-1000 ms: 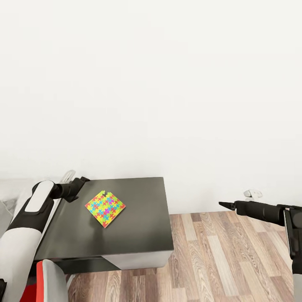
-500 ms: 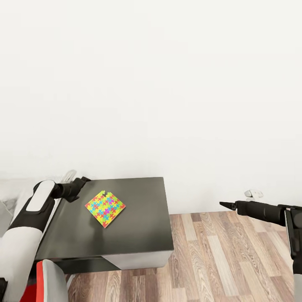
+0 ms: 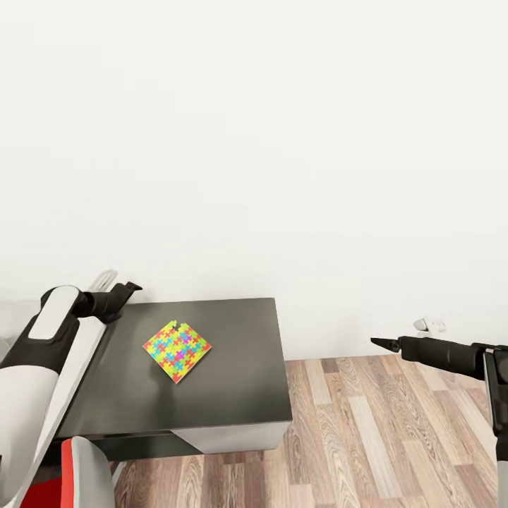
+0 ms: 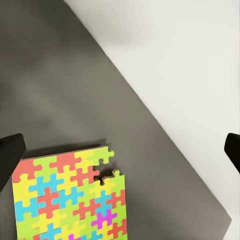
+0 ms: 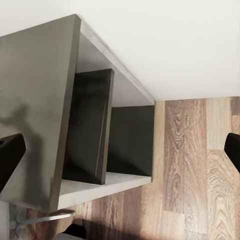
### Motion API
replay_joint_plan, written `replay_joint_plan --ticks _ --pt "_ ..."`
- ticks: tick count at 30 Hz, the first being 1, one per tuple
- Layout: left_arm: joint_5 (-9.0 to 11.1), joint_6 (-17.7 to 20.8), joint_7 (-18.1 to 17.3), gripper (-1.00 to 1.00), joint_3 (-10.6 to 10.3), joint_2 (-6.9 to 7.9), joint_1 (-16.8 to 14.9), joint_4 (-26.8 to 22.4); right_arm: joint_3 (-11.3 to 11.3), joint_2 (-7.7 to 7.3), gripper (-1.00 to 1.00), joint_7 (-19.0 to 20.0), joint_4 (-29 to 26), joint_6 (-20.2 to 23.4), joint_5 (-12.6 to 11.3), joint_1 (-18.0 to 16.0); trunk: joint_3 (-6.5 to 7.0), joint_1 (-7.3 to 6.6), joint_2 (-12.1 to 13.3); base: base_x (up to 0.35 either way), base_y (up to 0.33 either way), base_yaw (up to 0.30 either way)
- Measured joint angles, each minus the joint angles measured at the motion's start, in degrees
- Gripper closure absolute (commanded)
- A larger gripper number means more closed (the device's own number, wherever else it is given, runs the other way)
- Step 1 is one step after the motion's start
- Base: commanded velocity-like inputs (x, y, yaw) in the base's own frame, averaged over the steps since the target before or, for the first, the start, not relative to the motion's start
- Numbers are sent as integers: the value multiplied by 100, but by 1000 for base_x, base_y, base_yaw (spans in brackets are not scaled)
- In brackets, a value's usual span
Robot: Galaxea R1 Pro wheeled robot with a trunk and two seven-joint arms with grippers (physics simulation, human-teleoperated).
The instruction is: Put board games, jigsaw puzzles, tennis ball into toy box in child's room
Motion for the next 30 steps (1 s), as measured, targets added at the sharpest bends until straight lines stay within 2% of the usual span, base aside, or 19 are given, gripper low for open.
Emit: replay_joint_plan --ticks 30 --pt "-64 10 16 -100 -38 60 -6 -13 -7 -5 -100 18 -18 34 5 1 0 0 0 0 0 0"
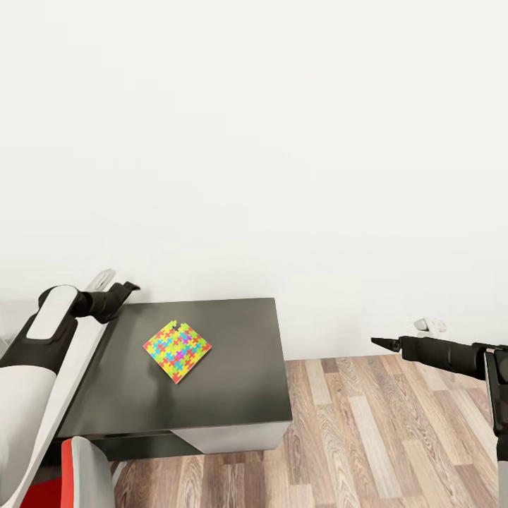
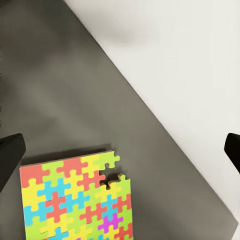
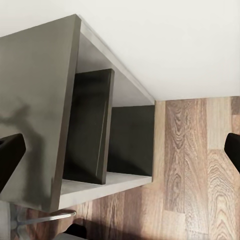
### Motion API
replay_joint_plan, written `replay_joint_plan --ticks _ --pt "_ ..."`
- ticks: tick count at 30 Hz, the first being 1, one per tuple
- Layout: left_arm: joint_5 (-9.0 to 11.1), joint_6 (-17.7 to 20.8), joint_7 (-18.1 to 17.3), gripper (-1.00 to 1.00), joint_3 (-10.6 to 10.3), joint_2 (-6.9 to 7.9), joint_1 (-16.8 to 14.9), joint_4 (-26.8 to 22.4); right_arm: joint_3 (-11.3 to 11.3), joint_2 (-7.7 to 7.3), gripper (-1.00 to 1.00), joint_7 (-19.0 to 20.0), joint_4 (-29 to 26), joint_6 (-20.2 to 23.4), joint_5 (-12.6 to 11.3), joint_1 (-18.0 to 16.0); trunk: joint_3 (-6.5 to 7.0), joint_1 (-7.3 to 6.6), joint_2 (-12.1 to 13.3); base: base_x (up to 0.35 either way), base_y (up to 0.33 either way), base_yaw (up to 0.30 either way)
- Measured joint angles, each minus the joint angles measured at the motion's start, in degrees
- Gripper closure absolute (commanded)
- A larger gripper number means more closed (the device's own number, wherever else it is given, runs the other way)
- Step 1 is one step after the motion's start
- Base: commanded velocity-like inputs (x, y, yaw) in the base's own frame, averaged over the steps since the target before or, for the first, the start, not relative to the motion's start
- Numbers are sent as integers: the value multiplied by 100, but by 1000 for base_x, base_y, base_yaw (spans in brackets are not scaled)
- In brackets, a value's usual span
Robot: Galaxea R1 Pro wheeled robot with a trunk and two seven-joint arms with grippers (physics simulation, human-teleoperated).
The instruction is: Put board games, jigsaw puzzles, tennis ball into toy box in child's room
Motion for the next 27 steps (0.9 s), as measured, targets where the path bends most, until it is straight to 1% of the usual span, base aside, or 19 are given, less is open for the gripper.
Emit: replay_joint_plan --ticks 20,27 --pt "-8 -11 -19 -100 -21 -32 107 1 -8 1 -100 0 0 0 0 0 0 0 0 0 0 0" --pt "-5 -12 -10 -100 -31 -36 126 2 -4 3 -100 4 -7 -2 -10 7 0 0 1 0 -94 0"
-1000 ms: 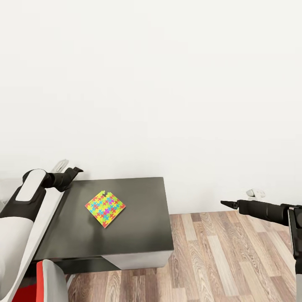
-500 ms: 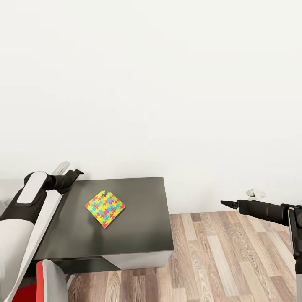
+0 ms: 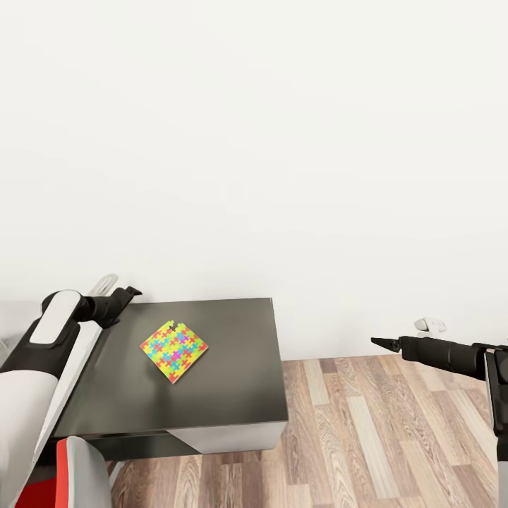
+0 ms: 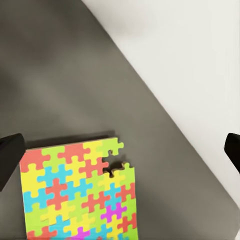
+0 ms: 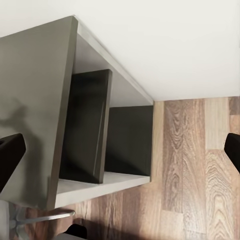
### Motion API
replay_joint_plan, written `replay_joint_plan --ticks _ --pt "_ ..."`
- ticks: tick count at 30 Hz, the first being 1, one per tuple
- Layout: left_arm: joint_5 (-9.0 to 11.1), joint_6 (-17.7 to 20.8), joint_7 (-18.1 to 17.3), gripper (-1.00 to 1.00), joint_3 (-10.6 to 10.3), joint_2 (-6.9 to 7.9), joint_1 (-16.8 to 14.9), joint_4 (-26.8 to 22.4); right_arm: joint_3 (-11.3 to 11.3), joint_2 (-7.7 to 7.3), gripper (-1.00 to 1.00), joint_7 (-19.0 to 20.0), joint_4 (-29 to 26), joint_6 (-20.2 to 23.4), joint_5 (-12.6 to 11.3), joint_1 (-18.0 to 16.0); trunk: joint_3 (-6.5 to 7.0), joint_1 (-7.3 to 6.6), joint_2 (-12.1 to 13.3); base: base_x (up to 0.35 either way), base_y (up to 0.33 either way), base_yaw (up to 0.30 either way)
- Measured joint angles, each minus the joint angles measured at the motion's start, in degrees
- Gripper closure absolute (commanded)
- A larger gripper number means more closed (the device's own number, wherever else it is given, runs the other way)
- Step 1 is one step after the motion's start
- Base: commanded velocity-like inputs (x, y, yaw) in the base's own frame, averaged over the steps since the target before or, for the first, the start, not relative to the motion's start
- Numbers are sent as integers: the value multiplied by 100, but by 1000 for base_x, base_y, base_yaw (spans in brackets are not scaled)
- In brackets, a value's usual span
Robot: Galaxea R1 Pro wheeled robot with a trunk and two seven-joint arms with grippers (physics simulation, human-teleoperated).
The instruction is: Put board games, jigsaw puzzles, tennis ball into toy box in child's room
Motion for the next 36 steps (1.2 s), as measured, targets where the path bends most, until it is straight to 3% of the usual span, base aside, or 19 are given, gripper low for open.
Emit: replay_joint_plan --ticks 13,36 --pt "1 0 -21 -100 -6 3 44 -4 -6 5 -100 -2 -5 -11 -7 2 0 0 -1 0 -150 0" --pt "4 -2 -34 -100 -2 9 70 -8 1 6 -100 -3 -19 -15 -8 2 0 0 -1 0 -18 0"
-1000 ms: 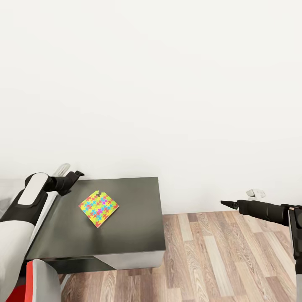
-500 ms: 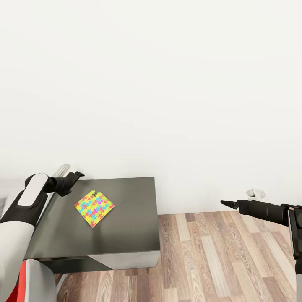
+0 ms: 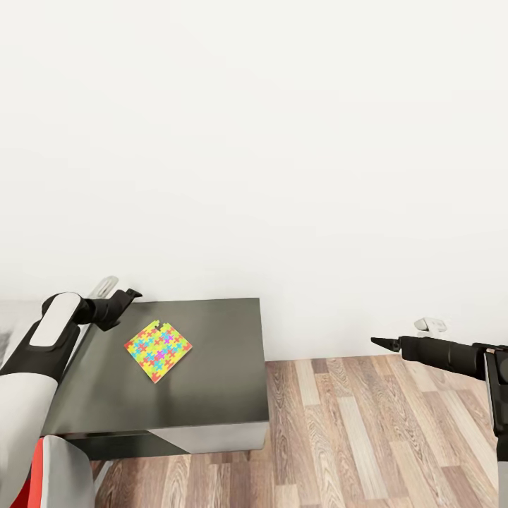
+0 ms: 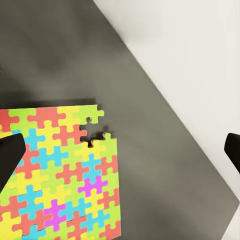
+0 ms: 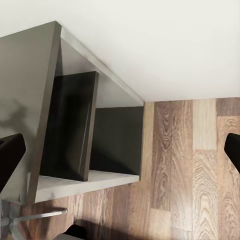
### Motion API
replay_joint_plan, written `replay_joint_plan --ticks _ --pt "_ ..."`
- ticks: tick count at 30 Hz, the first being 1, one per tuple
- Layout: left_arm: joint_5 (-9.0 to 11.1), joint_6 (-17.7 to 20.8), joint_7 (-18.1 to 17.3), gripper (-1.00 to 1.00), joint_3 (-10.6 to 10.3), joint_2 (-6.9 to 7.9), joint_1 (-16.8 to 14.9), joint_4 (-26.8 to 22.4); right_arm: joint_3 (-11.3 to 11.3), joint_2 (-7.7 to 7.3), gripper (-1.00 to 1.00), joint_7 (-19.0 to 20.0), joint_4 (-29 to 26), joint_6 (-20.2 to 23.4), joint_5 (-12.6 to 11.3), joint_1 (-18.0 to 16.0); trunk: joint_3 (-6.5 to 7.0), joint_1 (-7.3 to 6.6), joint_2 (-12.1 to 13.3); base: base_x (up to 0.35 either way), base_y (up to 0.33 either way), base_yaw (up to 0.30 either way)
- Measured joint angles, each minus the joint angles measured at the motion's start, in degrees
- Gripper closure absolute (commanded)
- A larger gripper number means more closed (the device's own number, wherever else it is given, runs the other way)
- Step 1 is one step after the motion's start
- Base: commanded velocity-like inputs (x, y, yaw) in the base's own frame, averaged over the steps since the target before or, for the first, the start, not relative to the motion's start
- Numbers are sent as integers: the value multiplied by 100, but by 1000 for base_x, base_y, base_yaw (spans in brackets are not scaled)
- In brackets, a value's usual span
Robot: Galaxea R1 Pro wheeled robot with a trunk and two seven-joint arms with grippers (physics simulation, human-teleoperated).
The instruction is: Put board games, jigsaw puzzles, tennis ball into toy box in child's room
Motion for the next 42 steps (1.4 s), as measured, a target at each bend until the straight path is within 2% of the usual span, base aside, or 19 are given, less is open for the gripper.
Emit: replay_joint_plan --ticks 10,12,20,23,31,42 --pt "1 -2 -3 -100 10 12 26 0 2 0 -100 6 -36 0 1 11 0 0 1 0 -87 0" --pt "4 -10 -9 -100 42 23 111 3 30 0 -100 7 -48 5 2 20 0 0 1 0 -67 0" --pt "11 -21 21 -100 64 100 235 17 314 0 -100 1 -50 9 40 30 0 0 0 0 -27 0" --pt "14 -24 36 -100 65 115 243 67 333 0 -100 0 -48 10 44 32 0 0 0 0 -5 0" --pt "39 -20 28 -100 63 186 235 468 378 -7 -100 1 -15 39 56 22 0 0 0 0 -2 0" --pt "22 -49 26 -100 57 234 209 854 429 -17 -100 4 408 41 111 -50 0 0 0 0 0 0"
